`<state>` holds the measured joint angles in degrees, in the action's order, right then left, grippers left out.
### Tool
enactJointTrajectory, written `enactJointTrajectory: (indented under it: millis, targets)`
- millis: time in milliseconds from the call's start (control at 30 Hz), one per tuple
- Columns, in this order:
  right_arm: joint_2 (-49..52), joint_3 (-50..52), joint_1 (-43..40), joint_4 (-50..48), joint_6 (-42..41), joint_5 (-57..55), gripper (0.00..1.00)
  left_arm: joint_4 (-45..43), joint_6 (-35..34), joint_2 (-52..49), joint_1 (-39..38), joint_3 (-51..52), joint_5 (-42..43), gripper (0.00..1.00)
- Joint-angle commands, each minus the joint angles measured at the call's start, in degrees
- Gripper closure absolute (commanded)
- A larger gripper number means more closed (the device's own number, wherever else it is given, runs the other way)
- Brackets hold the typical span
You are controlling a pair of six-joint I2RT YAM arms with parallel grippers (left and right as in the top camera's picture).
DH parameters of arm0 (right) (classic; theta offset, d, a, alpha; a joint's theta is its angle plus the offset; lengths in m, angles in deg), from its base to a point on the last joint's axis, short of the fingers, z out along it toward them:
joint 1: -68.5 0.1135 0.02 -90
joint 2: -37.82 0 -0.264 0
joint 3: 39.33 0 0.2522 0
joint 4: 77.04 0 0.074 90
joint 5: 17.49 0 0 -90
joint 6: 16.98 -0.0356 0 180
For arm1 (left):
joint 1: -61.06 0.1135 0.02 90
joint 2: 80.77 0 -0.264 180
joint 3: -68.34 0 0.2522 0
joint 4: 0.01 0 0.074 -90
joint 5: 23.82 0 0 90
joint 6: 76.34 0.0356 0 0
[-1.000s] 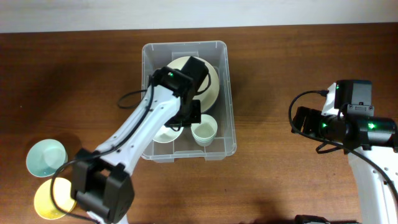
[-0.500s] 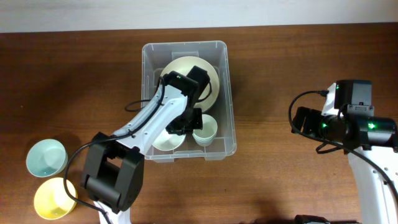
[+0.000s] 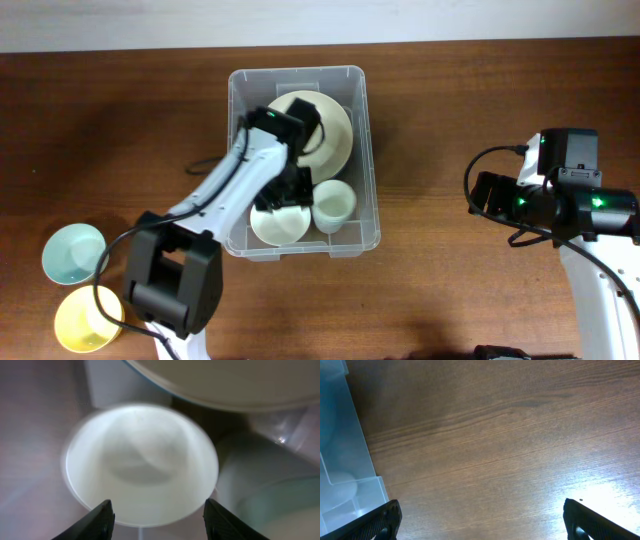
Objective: Pack container
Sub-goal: 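Carry the white bowl with the left gripper into the bin's front-left corner, then release the bowl and move the left gripper to the mint-green bowl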
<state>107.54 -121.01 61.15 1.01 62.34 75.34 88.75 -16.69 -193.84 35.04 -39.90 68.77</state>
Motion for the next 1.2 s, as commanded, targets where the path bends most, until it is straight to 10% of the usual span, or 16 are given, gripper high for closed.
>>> enactJointTrajectory:
  millis: [0,667,1167]
  targets:
    - [-0.24,-0.22,0.15,0.07,-0.11,-0.9,0.01,2.82,3.67,3.43,4.2,-8.26,-2.34,0.41]
    - [-0.24,-0.22,0.15,0.0,-0.11,-0.92,0.01,7.04,5.29,15.28,49.83,-4.61,-9.51,0.25]
    - [-0.24,-0.22,0.15,0.02,-0.11,-0.92,0.01,-14.91,6.71,13.92,59.74,20.52,-9.53,0.21]
